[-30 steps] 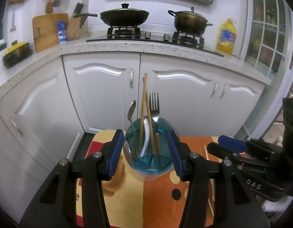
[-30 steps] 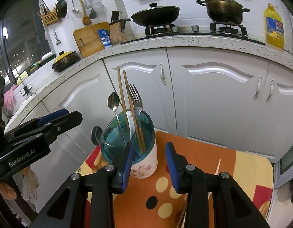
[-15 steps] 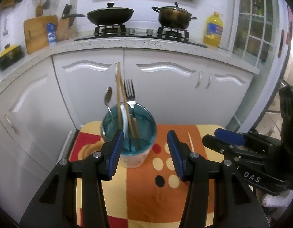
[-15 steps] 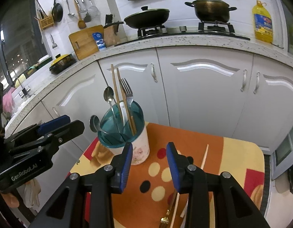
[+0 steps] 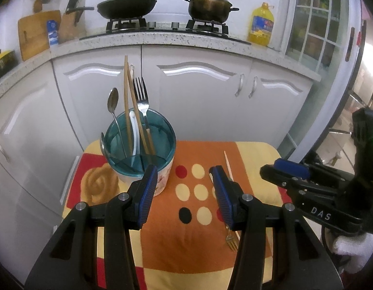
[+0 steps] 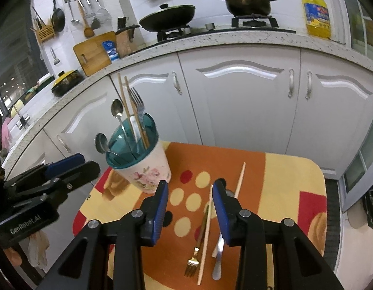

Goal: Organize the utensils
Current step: 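Move both grippers down to the remaining utensils on the mat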

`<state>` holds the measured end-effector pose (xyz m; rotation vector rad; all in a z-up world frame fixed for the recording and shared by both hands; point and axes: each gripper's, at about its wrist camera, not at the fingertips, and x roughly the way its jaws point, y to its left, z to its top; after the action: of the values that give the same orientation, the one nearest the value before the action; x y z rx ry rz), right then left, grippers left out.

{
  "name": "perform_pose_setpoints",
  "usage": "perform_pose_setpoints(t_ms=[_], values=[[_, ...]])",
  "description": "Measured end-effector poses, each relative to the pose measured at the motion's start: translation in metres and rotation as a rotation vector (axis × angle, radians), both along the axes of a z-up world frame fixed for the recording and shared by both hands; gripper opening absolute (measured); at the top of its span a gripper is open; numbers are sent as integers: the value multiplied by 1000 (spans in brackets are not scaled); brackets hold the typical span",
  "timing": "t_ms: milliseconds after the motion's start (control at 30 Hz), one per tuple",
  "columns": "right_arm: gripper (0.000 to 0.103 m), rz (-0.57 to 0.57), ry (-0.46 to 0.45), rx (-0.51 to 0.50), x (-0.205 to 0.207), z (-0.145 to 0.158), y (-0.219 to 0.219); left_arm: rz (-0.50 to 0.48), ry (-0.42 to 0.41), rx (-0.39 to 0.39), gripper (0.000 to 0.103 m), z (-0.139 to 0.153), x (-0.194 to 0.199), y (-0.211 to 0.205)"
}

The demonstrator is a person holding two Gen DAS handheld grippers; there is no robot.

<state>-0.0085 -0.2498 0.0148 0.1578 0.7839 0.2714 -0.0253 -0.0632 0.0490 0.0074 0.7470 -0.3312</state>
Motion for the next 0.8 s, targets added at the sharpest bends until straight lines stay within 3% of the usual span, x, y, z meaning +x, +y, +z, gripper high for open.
perform_pose_setpoints(t_ms=[500, 800], values=[[36, -33, 167, -8, 8, -76, -26, -14, 208, -49, 47, -59, 13, 0], [25, 8, 219, -45, 34, -108, -18, -34, 301, -39, 47, -90, 24, -13]])
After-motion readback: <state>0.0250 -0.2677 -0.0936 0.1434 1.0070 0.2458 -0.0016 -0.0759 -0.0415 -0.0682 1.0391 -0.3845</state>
